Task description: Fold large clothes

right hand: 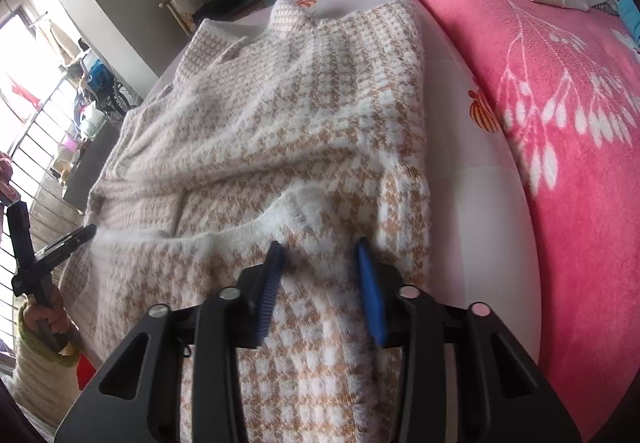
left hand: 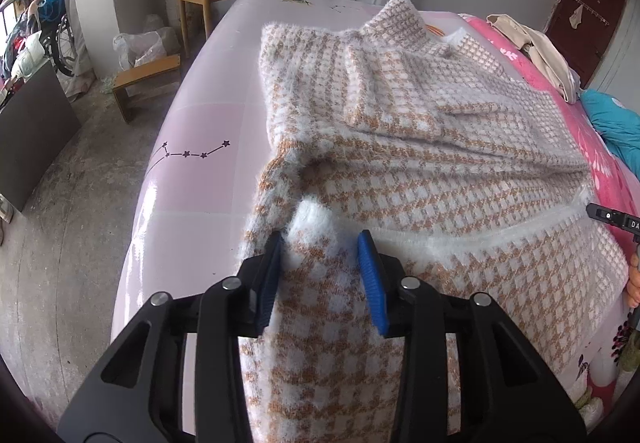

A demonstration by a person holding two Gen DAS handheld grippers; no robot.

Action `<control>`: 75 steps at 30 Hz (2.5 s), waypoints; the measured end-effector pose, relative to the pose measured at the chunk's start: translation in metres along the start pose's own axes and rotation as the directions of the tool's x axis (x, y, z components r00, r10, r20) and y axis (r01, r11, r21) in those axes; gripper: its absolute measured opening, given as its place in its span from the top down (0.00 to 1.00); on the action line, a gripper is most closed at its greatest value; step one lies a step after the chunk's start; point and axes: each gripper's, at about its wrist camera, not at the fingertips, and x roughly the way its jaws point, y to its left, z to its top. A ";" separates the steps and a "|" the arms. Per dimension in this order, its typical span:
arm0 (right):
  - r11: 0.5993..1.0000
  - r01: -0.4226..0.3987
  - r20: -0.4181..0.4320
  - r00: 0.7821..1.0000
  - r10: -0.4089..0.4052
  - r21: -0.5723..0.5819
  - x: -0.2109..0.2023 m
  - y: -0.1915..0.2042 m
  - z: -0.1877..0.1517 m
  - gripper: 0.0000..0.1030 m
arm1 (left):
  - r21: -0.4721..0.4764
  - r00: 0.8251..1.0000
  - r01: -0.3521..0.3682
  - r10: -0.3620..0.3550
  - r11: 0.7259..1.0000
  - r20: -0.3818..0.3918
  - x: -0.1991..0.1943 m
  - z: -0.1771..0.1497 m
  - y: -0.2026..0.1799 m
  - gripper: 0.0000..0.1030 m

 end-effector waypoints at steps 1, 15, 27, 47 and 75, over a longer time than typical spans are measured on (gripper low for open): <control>1.000 0.001 0.003 1.000 -0.001 -0.006 -0.002 0.002 -0.003 0.87 | 0.001 1.000 0.001 -0.001 1.000 0.002 -0.001 0.001 0.000 0.80; 0.997 0.080 0.189 0.979 -0.075 -0.018 -0.026 0.004 0.043 0.92 | 0.067 0.983 -0.050 0.037 0.997 0.179 -0.019 0.066 -0.023 0.90; 0.998 0.056 0.130 0.990 -0.060 0.033 -0.003 -0.010 0.031 0.73 | 0.057 0.988 -0.098 0.090 0.994 0.126 0.011 0.051 -0.018 0.63; 0.907 0.034 0.066 0.998 -0.007 -0.419 -0.003 0.114 -0.085 0.86 | 0.277 0.959 0.266 -0.284 0.923 0.024 -0.027 -0.071 -0.148 0.71; 0.884 0.009 0.110 0.993 0.048 -0.468 -0.021 0.147 -0.087 0.86 | 0.098 0.983 0.133 -0.144 0.986 0.116 -0.048 -0.069 -0.071 0.76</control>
